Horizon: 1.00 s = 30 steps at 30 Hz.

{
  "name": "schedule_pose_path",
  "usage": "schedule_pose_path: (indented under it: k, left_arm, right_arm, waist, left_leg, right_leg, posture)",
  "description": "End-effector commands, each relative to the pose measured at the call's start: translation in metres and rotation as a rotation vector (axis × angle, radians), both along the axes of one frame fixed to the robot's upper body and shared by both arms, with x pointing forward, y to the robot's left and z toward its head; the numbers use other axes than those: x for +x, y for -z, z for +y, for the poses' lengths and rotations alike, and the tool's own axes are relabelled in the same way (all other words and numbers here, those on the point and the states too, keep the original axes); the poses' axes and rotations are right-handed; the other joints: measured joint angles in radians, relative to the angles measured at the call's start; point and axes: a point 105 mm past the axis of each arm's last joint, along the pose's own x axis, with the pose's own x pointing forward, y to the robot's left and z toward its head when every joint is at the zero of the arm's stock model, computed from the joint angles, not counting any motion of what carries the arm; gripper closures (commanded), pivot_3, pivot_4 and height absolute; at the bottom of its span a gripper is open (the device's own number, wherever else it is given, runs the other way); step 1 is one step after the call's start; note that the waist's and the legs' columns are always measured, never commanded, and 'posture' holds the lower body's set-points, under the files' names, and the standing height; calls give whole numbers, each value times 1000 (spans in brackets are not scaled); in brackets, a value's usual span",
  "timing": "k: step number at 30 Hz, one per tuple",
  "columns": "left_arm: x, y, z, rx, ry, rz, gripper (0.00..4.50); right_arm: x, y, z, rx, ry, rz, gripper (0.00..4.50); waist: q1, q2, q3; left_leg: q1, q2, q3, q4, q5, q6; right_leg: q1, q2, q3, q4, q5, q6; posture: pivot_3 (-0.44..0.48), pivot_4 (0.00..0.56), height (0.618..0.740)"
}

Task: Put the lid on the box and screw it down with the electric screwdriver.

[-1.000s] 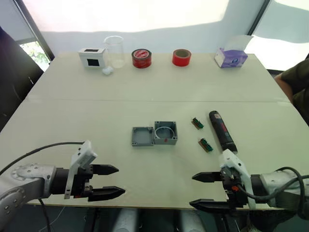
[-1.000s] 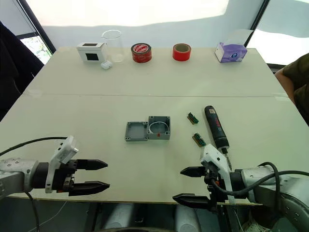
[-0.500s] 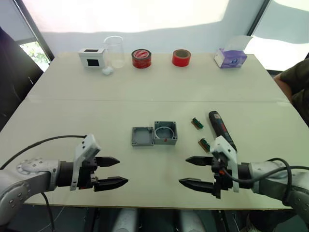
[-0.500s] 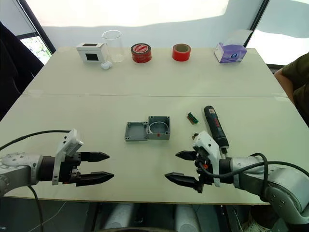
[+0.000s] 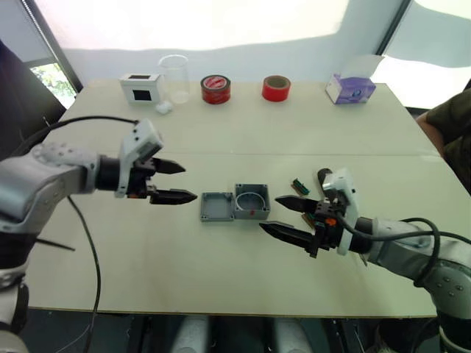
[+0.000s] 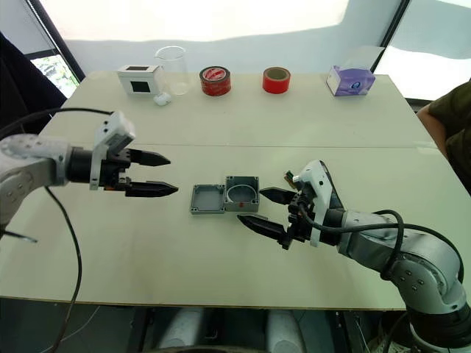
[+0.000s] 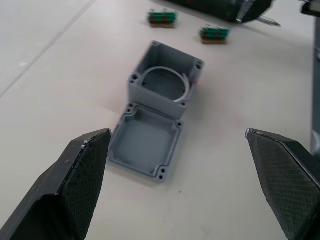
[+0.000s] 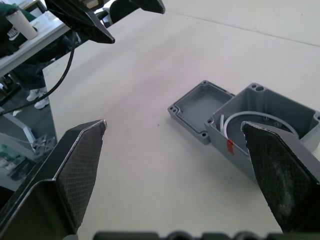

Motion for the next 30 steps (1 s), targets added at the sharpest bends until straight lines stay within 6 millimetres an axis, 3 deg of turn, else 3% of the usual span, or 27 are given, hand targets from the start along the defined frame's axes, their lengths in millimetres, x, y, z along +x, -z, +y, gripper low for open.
schedule_pose_path:
  k: [1,6,15,24,27,30]
  left_arm:
    - [11,9,-33,124,231,-119,62]
    - [27,42,-67,295,385,-182,62]
    - [41,60,-104,336,414,-163,62]
    - [33,81,-118,373,452,-114,62]
    - [30,84,-121,382,470,-120,786]
    - [30,86,-120,404,490,-133,2028]
  right_arm:
    - [-9,13,-3,-157,-35,-27,0]
    - [-18,33,-11,-245,-28,-2,0]
    - [-22,39,-9,-219,27,-23,0]
    - [-20,43,-4,-208,60,-33,0]
    - [-18,42,-2,-198,75,-41,0]
    - [-16,40,1,-190,87,-48,0]
  waist:
    - [9,0,0]
    - [7,-1,0]
    - [7,-2,1]
    - [6,-3,1]
    - [7,-3,1]
    - [8,-3,1]
  left_leg:
    - [0,0,0,0,0,0]
    - [0,0,0,3,-1,2]
    - [-1,1,-1,4,-1,3]
    - [-1,1,-1,5,-2,3]
    - [-1,1,-1,5,-2,3]
    - [-1,1,-1,5,-1,3]
  right_leg:
    - [0,0,0,0,0,0]
    - [2,0,0,0,0,0]
    - [0,1,0,1,0,1]
    - [0,1,0,2,0,2]
    - [0,1,0,2,0,2]
    - [0,1,0,2,0,2]
  posture:
    - [0,150,740]
    - [0,150,740]
    - [0,150,740]
    - [0,150,740]
    - [0,150,740]
    - [0,150,740]
